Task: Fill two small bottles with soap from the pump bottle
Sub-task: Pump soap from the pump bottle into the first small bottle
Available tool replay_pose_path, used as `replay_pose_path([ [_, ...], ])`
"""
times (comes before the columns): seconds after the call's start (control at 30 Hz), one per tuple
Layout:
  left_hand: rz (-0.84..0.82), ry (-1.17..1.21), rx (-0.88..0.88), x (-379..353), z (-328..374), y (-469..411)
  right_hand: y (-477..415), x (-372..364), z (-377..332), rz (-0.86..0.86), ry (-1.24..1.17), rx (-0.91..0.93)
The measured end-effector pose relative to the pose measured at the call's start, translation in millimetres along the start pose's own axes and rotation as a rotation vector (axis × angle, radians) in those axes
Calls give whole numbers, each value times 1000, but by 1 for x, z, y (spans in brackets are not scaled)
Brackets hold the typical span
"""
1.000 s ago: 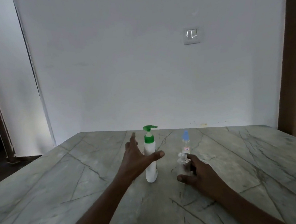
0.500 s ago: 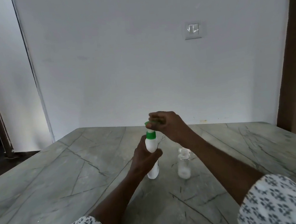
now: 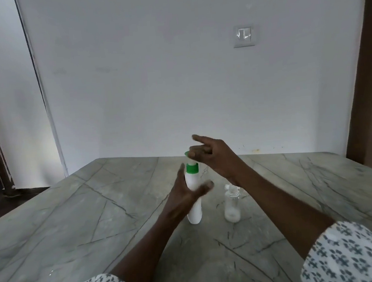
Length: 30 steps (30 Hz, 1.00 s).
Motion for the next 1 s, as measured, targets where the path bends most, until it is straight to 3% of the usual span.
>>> replay_pose_path([
  [0.1,159,226,-100,37,24,-4,35,35,-3,218,105,40],
  [0.2,260,-77,-379,70,81,-7,89,65,19,476,237,36],
  [0.3,111,-563,-513,44,115,-12,109,58,65,388,296,-94],
  [0.37,48,-751,-533,25,105,-14,108,41,84,279,324,-180],
  [0.6,240,-767,-535,6,84,-9,99,2,113,131,449,-202],
  [0.67,199,-776,-468,3,100,-20,99,1,116,118,465,-178],
  [0.8,-31,-798,-141,1,128,-57,100,1,115,109,460,-201],
  [0.9,-198,-649,121,-3,118,-81,101,1,114,97,472,-195],
  [1.0,-232,-570,250,-3,107,-90,101,1,114,106,478,-190],
])
Point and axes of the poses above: each hand's wrist, its own y-axis away from the middle knuckle, its own x-axis out of the back of the hand, z = x × y, the point moved 8 cm from there along -y, towards the middle knuckle
